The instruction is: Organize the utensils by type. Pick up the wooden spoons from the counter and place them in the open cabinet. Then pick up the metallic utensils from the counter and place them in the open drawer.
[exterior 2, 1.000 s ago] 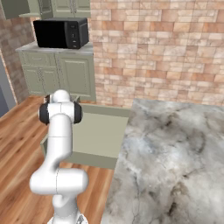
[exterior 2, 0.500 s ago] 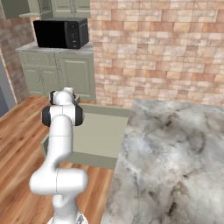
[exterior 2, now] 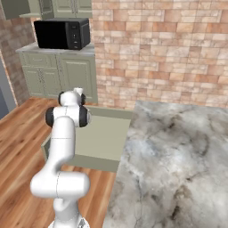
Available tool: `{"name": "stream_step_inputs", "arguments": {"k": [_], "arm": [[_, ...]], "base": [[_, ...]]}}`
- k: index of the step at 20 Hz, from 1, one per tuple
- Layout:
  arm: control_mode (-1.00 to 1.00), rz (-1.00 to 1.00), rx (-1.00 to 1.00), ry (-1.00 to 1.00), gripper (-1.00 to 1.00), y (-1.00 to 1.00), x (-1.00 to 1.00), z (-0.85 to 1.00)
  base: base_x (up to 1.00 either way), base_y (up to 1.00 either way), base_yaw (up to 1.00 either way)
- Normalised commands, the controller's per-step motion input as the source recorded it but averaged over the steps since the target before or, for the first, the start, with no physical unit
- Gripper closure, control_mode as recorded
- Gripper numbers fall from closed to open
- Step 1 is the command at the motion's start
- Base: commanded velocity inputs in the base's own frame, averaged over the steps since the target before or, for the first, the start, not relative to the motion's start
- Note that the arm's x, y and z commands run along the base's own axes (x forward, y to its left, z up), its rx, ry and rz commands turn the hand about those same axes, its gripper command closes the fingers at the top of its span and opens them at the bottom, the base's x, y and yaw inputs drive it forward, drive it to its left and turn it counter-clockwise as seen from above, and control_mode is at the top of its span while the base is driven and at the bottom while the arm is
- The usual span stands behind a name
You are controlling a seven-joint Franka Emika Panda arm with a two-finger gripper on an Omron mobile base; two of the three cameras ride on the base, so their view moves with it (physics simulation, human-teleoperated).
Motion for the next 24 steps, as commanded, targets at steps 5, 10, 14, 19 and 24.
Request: {"name": "stream_step_inputs", "arguments": {"k": [5, 10, 14, 19, 24], "arm": [[-1.00, 0.01, 0.00, -0.19, 1.00, -0.18, -0.27, -0.21], [-1.00, 0.04, 0.00, -0.21, 1.00, -0.04, -0.34, -0.12], [-1.00, 0.03, 0.00, -0.06, 1.00, -0.24, -0.05, -0.01], [-1.00, 0.02, 0.00, 0.00, 1.00, -0.37, 0.00, 0.00], [-1.00, 0.00, 0.01, 0.00, 1.00, -0.40, 0.00, -0.03]], "base": [[0.00, 0.00, 0.00], [0.00, 0.00, 0.00], [0.00, 0.00, 0.00], [0.00, 0.00, 0.00], [0.00, 0.00, 0.00]]}}
